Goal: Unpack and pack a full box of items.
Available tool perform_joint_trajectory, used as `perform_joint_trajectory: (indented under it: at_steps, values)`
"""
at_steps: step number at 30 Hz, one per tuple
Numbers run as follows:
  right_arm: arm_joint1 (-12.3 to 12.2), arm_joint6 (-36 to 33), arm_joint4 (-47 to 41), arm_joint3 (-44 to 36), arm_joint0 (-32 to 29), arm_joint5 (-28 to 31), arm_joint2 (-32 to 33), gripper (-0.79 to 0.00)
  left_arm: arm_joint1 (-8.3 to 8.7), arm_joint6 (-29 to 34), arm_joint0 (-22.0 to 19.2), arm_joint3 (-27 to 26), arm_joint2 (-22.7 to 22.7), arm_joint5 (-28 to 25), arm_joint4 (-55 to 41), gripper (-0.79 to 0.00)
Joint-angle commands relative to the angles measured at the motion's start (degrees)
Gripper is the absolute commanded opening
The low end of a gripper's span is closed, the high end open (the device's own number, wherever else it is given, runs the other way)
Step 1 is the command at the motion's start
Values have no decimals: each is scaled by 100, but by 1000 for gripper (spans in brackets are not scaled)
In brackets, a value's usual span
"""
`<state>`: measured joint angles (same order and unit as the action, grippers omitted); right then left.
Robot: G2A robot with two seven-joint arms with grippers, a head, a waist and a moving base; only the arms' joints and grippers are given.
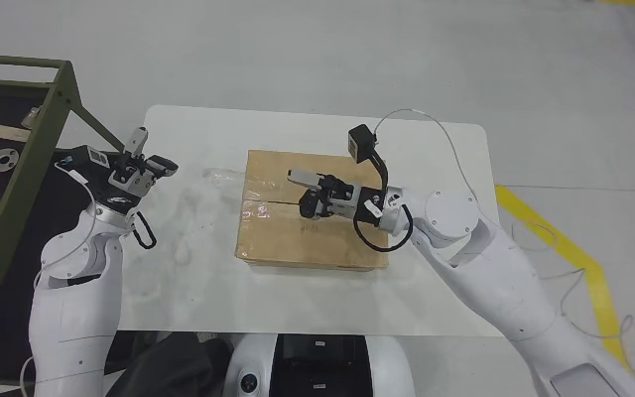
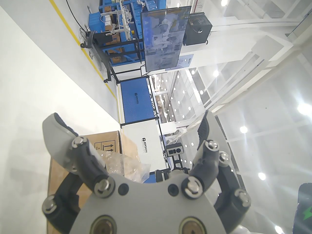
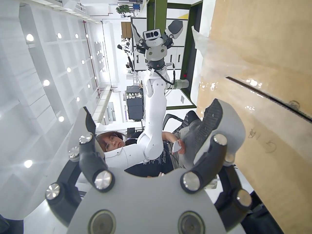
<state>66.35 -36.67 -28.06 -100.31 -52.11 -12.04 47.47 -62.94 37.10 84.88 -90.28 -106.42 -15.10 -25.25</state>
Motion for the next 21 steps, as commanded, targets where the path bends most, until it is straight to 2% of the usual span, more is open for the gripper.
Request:
perform_joint_trajectory:
  at_steps: [1, 3, 7, 16, 21]
  values:
    - [55, 157, 151, -67, 148, -208, -141, 0, 0, 0, 0, 0, 0, 0, 0, 0]
    - [125, 369, 382, -117, 345, -532, -335, 0, 0, 0, 0, 0, 0, 0, 0, 0]
    - [319, 529, 304, -40, 744, -751, -679, 0, 0, 0, 0, 0, 0, 0, 0, 0]
    - [867, 699, -331, 926, 1497, -444, -1355, 0, 0, 0, 0, 0, 0, 0, 0, 0]
    - [1180, 873, -496, 1478, 1874, -516, -1664, 0, 0, 0, 0, 0, 0, 0, 0, 0]
